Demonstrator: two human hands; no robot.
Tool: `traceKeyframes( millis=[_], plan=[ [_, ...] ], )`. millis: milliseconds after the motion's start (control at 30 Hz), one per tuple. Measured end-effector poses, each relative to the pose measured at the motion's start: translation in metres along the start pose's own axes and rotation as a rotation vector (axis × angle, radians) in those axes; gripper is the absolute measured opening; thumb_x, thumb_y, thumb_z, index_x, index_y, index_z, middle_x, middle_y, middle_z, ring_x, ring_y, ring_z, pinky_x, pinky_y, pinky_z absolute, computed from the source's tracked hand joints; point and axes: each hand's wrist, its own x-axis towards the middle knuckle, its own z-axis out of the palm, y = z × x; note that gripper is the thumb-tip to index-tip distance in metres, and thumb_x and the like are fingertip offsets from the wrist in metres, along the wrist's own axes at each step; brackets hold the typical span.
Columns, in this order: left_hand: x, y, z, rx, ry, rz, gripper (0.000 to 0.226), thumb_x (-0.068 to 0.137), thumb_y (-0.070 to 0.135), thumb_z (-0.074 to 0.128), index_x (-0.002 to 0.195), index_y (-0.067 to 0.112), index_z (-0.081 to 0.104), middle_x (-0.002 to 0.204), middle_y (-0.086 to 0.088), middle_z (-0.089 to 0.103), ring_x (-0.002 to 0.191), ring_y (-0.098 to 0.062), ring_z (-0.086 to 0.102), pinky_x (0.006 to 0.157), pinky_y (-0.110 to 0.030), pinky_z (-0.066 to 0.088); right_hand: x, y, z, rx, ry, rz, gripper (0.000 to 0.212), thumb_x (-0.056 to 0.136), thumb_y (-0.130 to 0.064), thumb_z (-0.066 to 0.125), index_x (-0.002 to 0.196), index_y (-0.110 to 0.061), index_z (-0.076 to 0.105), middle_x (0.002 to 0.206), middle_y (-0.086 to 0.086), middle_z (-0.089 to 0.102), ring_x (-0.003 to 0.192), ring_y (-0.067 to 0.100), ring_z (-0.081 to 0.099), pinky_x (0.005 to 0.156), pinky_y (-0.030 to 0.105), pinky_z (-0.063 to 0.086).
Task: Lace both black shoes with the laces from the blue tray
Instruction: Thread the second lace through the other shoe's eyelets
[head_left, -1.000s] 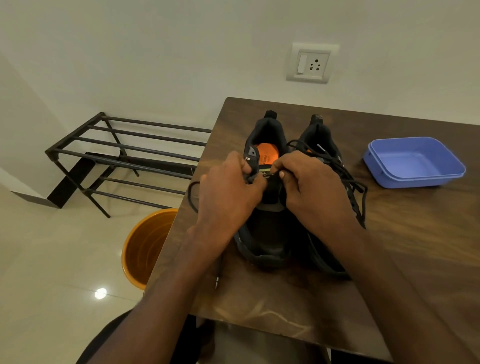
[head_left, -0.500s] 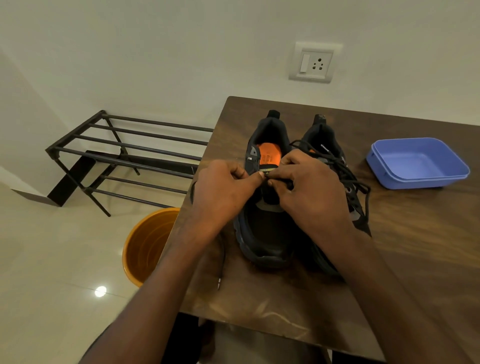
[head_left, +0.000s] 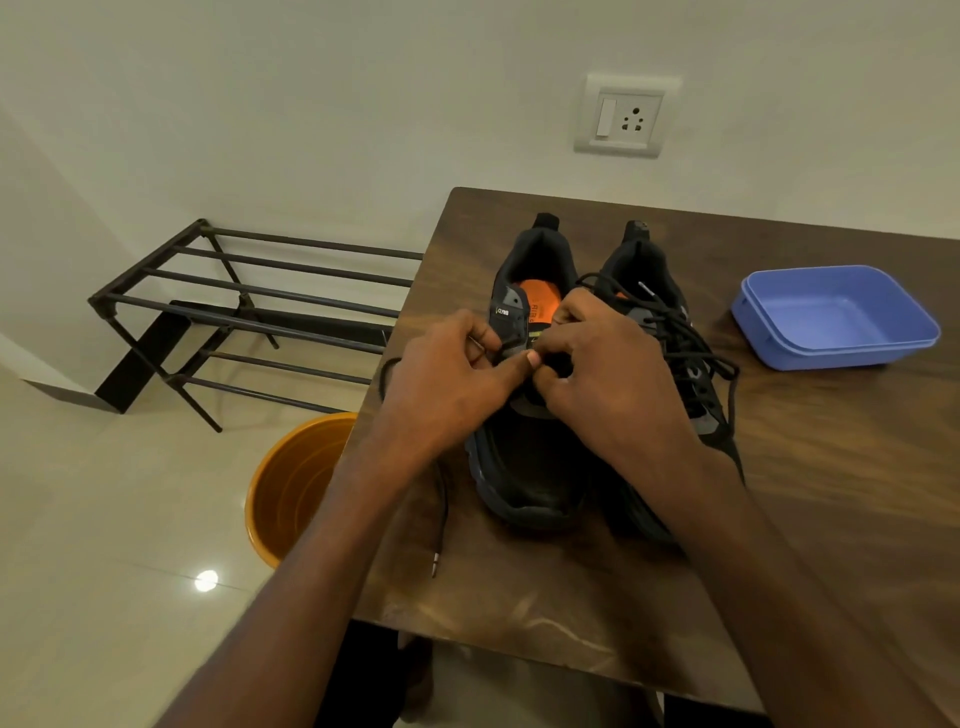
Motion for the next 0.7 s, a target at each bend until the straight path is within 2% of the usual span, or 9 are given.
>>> traceKeyframes(
  millis=[100,200,300,433,600,700],
  plan=[
    [0.0,-0.002,0.001,0.059,-0.004,-0.019,0.033,0.087,0.044,0.079,0.106,0.028,0.059,0.077,0.004,0.067,0.066,-0.004,0.064,0.065,-0.028,0.058,-0.001,-0.001,0.001,0.01,0.019,-0.01,0.007,0.091,-0.026,0.073,0.093,-0.019,0.073,0.102,-0.008,0.047,0.086,0.01,0.052,0.071,0.025,0.042],
    [-0.001,-0.001,0.002,0.119,0.031,0.005,0.037,0.082,0.049,0.078,0.105,0.028,0.059,0.078,0.005,0.068,0.068,-0.004,0.065,0.065,-0.028,0.057,0.0,-0.003,-0.002,0.007,0.026,0.007,0.009,0.088,-0.019,0.074,0.084,-0.019,0.066,0.102,-0.005,0.049,0.085,0.012,0.053,0.073,0.029,0.05],
    [-0.002,0.001,0.004,0.182,0.048,0.045,0.037,0.082,0.051,0.077,0.105,0.028,0.059,0.082,0.007,0.067,0.072,-0.007,0.065,0.067,-0.031,0.059,0.004,-0.004,-0.002,-0.012,-0.036,0.001,0.021,0.088,-0.016,0.075,0.079,-0.024,0.058,0.103,-0.005,0.045,0.087,0.014,0.051,0.072,0.027,0.043],
    [-0.003,0.001,0.001,0.178,0.042,0.076,0.032,0.084,0.049,0.075,0.101,0.028,0.059,0.081,0.007,0.067,0.072,-0.006,0.065,0.066,-0.031,0.058,0.006,-0.002,0.003,0.013,-0.014,-0.02,0.002,0.089,-0.016,0.075,0.089,-0.018,0.075,0.1,-0.006,0.044,0.088,0.015,0.051,0.071,0.029,0.044],
    [-0.003,0.0,0.0,0.198,0.041,0.14,0.026,0.086,0.046,0.074,0.098,0.029,0.06,0.082,0.009,0.066,0.074,-0.004,0.064,0.07,-0.033,0.06,0.004,-0.001,0.007,0.021,0.023,-0.002,0.003,0.089,-0.02,0.075,0.091,-0.018,0.076,0.096,-0.007,0.043,0.082,0.011,0.05,0.065,0.021,0.04],
    [-0.004,0.0,0.0,0.2,0.024,0.18,0.023,0.088,0.044,0.073,0.099,0.028,0.062,0.088,0.009,0.066,0.081,-0.005,0.064,0.074,-0.036,0.06,0.005,-0.003,0.009,0.001,0.018,0.01,0.004,0.089,-0.018,0.075,0.092,-0.017,0.076,0.098,-0.006,0.042,0.083,0.013,0.051,0.067,0.026,0.046]
  ],
)
